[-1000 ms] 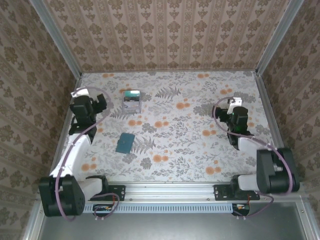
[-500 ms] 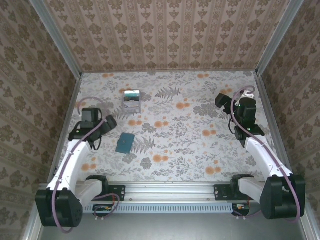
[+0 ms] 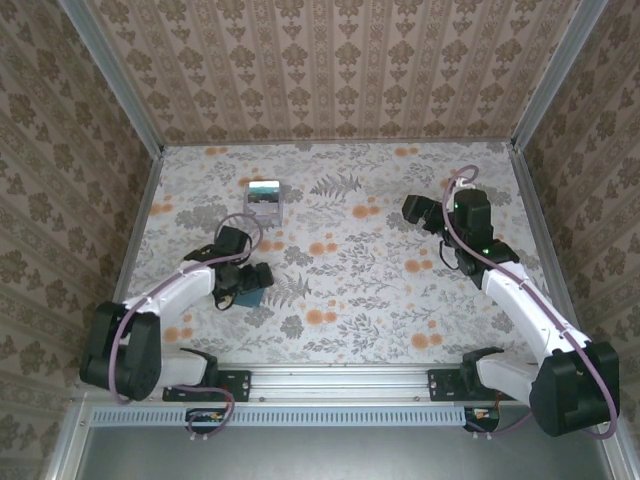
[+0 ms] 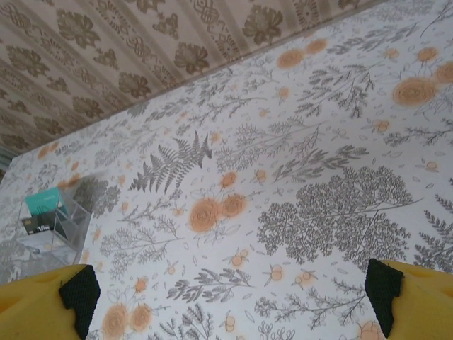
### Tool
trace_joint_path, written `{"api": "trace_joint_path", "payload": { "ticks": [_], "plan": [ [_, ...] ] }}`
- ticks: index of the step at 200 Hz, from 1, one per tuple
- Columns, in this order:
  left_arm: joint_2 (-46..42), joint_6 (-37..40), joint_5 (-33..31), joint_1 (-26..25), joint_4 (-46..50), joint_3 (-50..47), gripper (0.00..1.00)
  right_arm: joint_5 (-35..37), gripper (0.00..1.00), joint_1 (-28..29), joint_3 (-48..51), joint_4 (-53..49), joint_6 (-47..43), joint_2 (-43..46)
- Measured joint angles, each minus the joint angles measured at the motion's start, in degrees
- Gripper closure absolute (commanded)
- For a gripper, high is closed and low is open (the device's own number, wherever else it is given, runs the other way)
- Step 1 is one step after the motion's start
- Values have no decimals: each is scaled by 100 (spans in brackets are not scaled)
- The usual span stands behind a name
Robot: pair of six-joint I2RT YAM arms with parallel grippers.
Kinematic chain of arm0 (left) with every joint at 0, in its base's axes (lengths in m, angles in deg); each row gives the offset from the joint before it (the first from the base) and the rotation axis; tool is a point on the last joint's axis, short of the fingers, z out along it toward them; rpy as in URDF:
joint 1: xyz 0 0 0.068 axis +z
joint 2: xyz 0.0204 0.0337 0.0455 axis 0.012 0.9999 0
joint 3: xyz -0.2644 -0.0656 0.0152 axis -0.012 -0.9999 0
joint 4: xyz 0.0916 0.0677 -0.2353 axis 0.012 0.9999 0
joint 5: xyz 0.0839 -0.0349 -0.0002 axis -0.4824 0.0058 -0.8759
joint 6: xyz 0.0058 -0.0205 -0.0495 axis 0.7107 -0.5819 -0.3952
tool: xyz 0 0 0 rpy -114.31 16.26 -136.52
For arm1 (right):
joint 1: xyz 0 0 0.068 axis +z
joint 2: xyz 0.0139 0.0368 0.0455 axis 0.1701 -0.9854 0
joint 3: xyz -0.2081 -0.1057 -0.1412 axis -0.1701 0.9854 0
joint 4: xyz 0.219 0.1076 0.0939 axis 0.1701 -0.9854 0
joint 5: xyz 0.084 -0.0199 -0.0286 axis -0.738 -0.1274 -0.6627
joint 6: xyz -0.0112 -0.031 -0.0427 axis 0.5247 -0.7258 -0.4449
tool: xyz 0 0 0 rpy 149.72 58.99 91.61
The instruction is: Take the credit cards out of the card holder
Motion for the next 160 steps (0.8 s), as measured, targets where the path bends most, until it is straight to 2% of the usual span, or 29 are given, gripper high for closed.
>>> {"api": "trace_joint_path", "payload": {
  "ticks": [33, 77, 104, 132, 160],
  "plan": [
    [345, 70, 59, -245, -306, 50, 5, -44, 0, 111, -68, -208, -74, -33],
    [817, -131, 280, -1235, -931, 417, 4, -120, 1, 173, -219, -391, -138, -94],
    [1331, -365, 439, -1665, -1119, 903, 3, -146, 1, 247, -232, -479, -138, -105],
    [1788, -481, 435, -1910, -1014, 1523, 0, -149, 0, 354, -264, -533, -136, -166],
    [1834, -492, 61, -2031, -494, 1952, 1, -140, 0, 483, -378, -678, -131, -267]
  ]
}}
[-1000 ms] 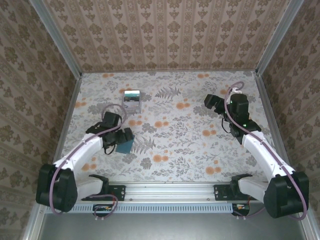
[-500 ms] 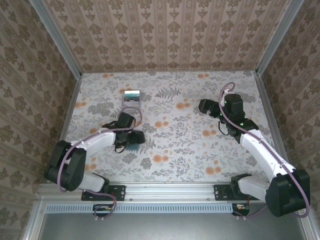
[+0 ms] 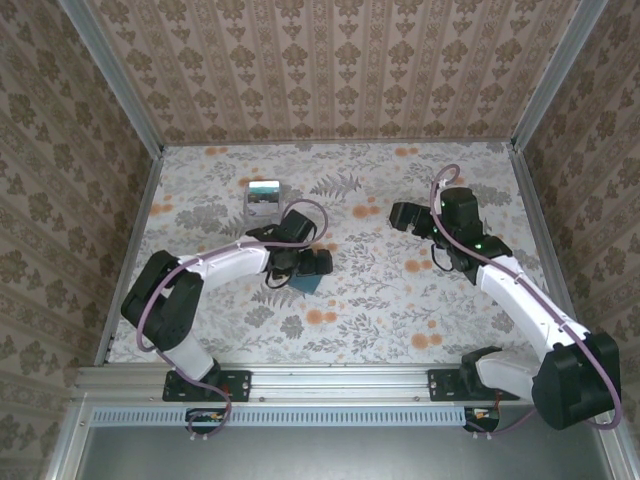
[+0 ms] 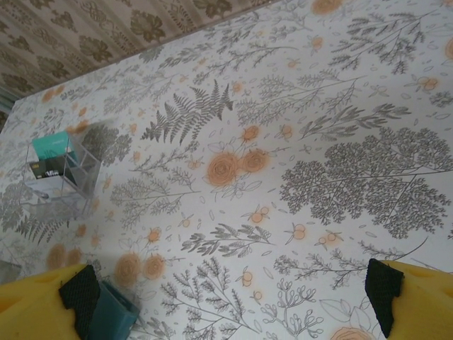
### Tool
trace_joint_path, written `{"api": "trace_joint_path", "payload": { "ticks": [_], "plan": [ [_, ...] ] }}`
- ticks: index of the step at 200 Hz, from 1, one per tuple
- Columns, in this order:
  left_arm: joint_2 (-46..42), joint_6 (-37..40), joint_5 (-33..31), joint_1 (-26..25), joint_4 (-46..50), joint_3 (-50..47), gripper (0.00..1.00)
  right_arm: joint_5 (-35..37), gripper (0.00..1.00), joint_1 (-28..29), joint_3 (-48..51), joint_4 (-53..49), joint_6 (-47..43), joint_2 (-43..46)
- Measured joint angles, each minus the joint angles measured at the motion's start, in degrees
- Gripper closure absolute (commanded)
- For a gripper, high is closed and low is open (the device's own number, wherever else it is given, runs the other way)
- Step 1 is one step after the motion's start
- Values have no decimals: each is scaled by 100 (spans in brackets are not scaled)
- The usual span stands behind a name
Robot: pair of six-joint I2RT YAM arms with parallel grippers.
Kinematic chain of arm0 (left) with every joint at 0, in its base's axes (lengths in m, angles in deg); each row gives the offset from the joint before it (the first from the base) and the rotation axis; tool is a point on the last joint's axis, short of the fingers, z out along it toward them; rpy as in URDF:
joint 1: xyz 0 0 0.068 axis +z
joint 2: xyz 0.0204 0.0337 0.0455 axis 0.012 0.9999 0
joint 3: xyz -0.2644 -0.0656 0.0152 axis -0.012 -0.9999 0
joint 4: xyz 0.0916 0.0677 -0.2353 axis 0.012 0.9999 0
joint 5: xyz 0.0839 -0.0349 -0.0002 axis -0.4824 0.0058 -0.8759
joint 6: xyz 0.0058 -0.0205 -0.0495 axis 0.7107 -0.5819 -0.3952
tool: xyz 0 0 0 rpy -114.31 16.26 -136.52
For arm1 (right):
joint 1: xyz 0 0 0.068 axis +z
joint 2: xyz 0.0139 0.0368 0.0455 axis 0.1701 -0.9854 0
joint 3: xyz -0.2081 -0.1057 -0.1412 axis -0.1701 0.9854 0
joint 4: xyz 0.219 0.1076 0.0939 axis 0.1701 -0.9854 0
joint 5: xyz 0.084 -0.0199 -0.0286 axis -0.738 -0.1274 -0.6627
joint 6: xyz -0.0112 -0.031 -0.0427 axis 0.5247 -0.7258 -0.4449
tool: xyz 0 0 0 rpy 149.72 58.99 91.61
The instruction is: Take the credit cards out of the card holder
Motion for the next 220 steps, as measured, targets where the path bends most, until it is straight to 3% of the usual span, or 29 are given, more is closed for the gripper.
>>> {"api": "trace_joint_path", "payload": {
  "ticks": [48, 82, 115, 187, 220],
  "plan": [
    [85, 549, -787, -234, 1071, 540, 20, 140, 0, 234, -293, -422, 24, -367],
    [562, 1036, -981, -387, 1377, 960, 40, 157, 0, 280, -293, -568, 24, -372],
    [964, 1338, -1147, -385, 1552, 1154, 52, 186, 0, 280, -293, -638, 24, -361],
    [1292, 1786, -1322, -407, 1733, 1655, 54, 197, 0, 280, -293, -693, 70, -293],
    [1377, 1888, -1318, -417, 1775, 1661, 61, 197, 0, 280, -293, -693, 127, -291]
  ]
}}
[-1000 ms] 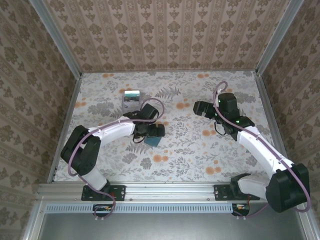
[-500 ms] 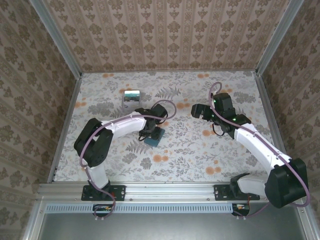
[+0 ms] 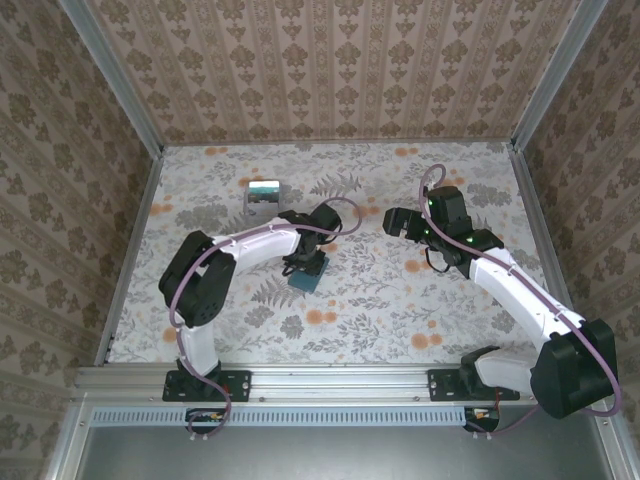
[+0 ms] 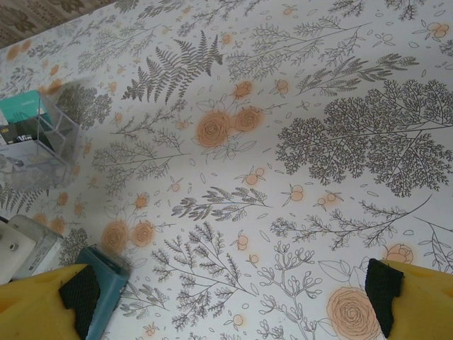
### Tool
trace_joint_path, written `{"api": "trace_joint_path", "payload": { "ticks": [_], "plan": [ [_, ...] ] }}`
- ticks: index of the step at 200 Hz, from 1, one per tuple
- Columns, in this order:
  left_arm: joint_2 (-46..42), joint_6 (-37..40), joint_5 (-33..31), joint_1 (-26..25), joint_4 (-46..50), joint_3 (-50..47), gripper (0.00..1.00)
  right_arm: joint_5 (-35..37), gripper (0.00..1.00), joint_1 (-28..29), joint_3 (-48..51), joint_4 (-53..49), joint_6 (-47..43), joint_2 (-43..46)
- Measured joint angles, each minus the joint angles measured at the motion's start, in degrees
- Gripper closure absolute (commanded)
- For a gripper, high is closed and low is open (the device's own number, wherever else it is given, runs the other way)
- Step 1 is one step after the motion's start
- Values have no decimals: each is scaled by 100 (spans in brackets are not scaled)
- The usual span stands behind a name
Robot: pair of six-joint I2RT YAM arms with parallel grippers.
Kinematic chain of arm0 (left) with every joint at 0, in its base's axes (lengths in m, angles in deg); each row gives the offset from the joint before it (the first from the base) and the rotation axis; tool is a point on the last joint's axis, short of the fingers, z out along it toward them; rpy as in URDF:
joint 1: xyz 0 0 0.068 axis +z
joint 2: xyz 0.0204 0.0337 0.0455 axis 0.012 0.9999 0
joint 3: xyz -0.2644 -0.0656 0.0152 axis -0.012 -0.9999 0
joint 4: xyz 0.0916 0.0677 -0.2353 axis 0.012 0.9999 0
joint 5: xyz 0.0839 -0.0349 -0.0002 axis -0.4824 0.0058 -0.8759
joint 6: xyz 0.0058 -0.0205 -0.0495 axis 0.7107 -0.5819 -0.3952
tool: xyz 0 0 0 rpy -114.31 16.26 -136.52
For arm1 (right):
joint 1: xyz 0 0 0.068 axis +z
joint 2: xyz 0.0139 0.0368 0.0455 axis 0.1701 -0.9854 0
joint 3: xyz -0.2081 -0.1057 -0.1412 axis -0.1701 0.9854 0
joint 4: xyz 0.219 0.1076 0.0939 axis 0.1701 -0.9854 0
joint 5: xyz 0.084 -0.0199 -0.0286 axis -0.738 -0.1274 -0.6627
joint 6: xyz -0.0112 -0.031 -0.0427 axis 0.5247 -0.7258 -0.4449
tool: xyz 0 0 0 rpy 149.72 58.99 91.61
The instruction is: Take the credit cards out of the card holder
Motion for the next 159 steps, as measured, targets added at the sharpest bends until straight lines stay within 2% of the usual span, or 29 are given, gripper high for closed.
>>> {"api": "trace_joint_path", "payload": {
  "ticks": [25, 36, 50, 79, 128, 159],
  "plan": [
    [55, 17, 2, 0, 46, 55, 62, 0, 0, 0, 0, 0, 17, 0],
    [57, 24, 4, 0, 46, 55, 70, 2, 1, 0, 0, 0, 22, 0],
    [74, 94, 7, -2, 48, 55, 75, 0, 0, 0, 0, 0, 22, 0],
    [98, 188, -46, -26, 98, 105, 100, 0, 0, 0, 0, 0, 26, 0],
    [66, 219, -15, -11, 131, 138, 100, -2, 0, 55, 0, 2, 46, 0],
    [-254, -9, 549, 234, -28, -4, 100, -4, 0, 181, 0, 2, 46, -15]
  ]
}}
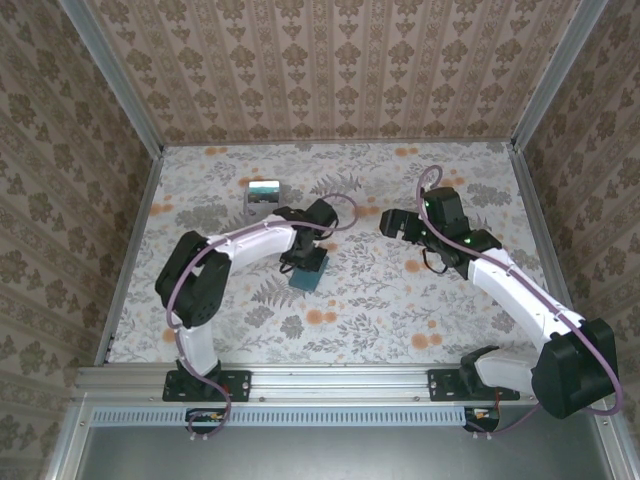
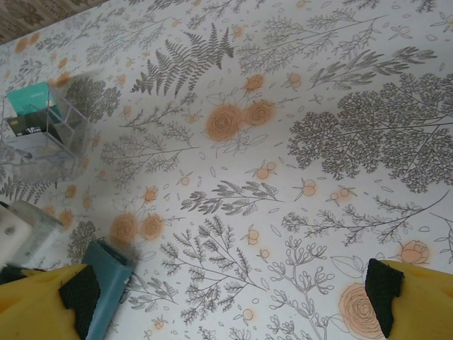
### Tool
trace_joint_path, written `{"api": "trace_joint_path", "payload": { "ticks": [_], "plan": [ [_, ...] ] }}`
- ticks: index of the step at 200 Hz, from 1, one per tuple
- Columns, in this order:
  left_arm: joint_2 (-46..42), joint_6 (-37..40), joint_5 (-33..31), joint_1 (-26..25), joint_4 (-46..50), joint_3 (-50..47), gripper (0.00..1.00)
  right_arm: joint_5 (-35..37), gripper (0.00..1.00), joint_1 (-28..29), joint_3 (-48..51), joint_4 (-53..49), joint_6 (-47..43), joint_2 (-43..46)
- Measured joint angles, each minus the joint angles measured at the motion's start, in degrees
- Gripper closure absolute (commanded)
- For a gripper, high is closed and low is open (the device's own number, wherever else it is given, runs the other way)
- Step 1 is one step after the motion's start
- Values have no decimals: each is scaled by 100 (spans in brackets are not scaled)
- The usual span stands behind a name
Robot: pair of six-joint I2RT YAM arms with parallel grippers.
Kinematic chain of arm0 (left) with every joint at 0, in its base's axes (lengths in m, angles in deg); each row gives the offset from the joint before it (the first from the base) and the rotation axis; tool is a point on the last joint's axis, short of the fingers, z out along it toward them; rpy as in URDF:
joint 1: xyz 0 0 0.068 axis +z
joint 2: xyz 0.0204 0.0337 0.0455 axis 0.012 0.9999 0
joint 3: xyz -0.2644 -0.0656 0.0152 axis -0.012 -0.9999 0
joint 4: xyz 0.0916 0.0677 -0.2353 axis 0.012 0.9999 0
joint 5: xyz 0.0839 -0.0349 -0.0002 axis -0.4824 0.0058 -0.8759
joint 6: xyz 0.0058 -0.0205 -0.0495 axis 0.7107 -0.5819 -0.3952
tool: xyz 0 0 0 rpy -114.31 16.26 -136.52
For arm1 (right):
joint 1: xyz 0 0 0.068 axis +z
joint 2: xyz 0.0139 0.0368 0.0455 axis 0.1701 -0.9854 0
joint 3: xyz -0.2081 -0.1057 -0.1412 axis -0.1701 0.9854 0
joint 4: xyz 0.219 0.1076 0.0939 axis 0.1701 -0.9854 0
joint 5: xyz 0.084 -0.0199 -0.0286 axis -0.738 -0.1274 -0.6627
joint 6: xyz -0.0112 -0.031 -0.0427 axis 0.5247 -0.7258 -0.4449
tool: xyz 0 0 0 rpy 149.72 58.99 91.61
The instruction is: Take the credit cards out of the card holder
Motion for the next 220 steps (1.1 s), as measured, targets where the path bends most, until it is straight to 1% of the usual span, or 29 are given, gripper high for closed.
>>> {"api": "trace_joint_path", "payload": {
  "ticks": [39, 55, 77, 99, 111, 127, 133, 141, 170, 183, 190, 201, 217, 220],
  "plan": [
    [-837, -542, 732, 496, -474, -350, 100, -46, 0, 278, -63, 15, 22, -269],
    [-1040, -743, 922, 647, -654, -476, 100, -166, 0, 378, -131, 61, 61, -437],
    [-1047, -955, 1054, 667, -791, -568, 100, -522, 0, 525, -334, 192, 214, -837],
    [-1032, -1191, 1182, 640, -1012, -811, 100, -960, 0, 782, -662, 389, 433, -1545],
    [-984, -1298, 1235, 634, -1102, -916, 100, -1176, 7, 929, -807, 496, 527, -1908],
    [-883, -1397, 1292, 636, -1189, -977, 100, -1484, 29, 1088, -990, 601, 691, -2367],
    [-857, -1421, 1305, 636, -1228, -997, 100, -1602, 34, 1126, -1049, 658, 741, -2522],
    [-828, -1449, 1325, 636, -1268, -1014, 100, -1775, 36, 1163, -1123, 737, 861, -2726],
    [-820, -1502, 1373, 634, -1397, -1067, 100, -2238, 35, 1180, -1244, 1045, 1202, -3289],
    [-820, -1537, 1397, 634, -1462, -1093, 100, -2402, 36, 1180, -1307, 1123, 1320, -3504],
    [-820, -1541, 1410, 634, -1493, -1108, 100, -2470, 38, 1187, -1351, 1139, 1362, -3604],
    [-820, -1556, 1412, 634, -1510, -1117, 100, -2535, 45, 1207, -1434, 1169, 1388, -3742],
    [-820, -1558, 1412, 634, -1563, -1139, 100, -2634, 49, 1231, -1497, 1233, 1488, -3873],
    [-820, -1561, 1412, 634, -1567, -1145, 100, -2645, 51, 1235, -1499, 1241, 1495, -3886]
  ]
}}
